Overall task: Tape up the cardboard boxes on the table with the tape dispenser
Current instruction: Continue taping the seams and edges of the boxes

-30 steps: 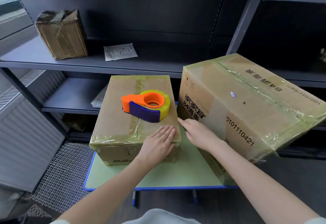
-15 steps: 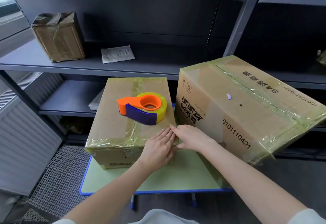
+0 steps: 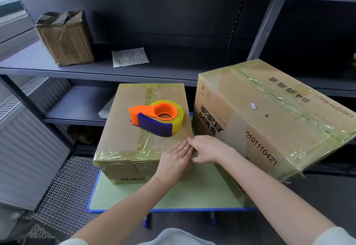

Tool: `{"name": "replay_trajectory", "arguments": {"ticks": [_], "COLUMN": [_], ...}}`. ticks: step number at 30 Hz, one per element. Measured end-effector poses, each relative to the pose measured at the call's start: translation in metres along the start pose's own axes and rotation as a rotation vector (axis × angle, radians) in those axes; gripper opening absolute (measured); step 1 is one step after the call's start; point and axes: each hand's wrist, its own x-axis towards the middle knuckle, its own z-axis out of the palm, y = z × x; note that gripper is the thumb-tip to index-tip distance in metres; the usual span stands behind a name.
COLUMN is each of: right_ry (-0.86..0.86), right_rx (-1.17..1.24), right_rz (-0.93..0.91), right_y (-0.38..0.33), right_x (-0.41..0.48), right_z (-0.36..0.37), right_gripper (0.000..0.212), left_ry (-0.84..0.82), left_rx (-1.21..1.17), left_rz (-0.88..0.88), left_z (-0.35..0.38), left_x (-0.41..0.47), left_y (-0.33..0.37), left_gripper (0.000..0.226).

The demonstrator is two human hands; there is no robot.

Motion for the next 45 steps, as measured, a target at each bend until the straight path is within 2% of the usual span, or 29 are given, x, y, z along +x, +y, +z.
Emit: {"name": "replay_trajectory", "arguments": {"ticks": [3, 8, 17, 19, 21, 23, 26, 28, 30, 32, 34, 37, 39, 41, 45], "right_ry": [-0.028, -0.053, -0.051, -0.047, -0.031, -0.013, 0.024, 0.102, 0.169, 0.181, 0.160, 0.152, 0.162, 0.169, 0.169], "right_rx": [0.053, 0.090, 0.159, 0.193, 0.225, 0.250, 0.258, 0.241, 0.193, 0.210, 0.301, 0.353, 0.322, 0.279, 0.246], "right_rz": [0.000, 0.022, 0.078, 0.095, 0.119, 0.143, 0.213, 0.288, 0.361, 0.416, 0.455, 0.520, 0.555, 0.573, 0.585], "right_y": [0.003, 0.002, -0.005, -0.008, -0.008, -0.009, -0.015, -0.022, -0.031, -0.041, -0.050, -0.061, -0.065, -0.068, -0.072], "right_x": [0.000, 0.001, -0.008, -0.010, -0.011, -0.012, -0.012, -0.010, -0.006, 0.001, 0.008, 0.017, 0.020, 0.021, 0.021], "right_z": [-0.001, -0.004, 0.001, 0.005, 0.010, 0.014, 0.017, 0.018, 0.020, 0.022, 0.023, 0.023, 0.025, 0.027, 0.028], "right_gripper": [0.075, 0.072, 0.072, 0.072, 0.073, 0.074, 0.083, 0.077, 0.066, 0.060, 0.058, 0.057, 0.057, 0.057, 0.057], "left_ry": [0.047, 0.010, -0.185, -0.215, -0.230, -0.286, -0.218, -0.159, -0.175, -0.191, -0.221, -0.277, -0.344, -0.359, -0.329], "left_rx": [-0.014, -0.034, -0.033, -0.014, -0.035, -0.119, -0.180, -0.112, -0.018, 0.038, 0.066, 0.153, 0.135, 0.073, 0.049], "left_rz": [0.020, 0.032, 0.006, 0.007, -0.002, -0.067, -0.210, -0.293, -0.366, -0.441, -0.587, -0.801, -0.921, -0.956, -0.956], "left_z": [0.001, -0.001, -0.016, -0.018, -0.027, -0.035, -0.042, -0.049, -0.057, -0.062, -0.069, -0.077, -0.082, -0.083, -0.088], "left_x": [0.002, 0.003, -0.003, -0.004, -0.004, -0.007, -0.020, -0.031, -0.041, -0.053, -0.063, -0.075, -0.079, -0.079, -0.074], "left_y": [-0.002, -0.003, 0.003, 0.003, 0.003, -0.001, -0.016, -0.034, -0.051, -0.063, -0.073, -0.089, -0.095, -0.098, -0.095], "left_gripper": [0.038, 0.030, 0.072, 0.071, 0.057, 0.057, 0.058, 0.049, 0.046, 0.047, 0.046, 0.052, 0.064, 0.071, 0.059]}}
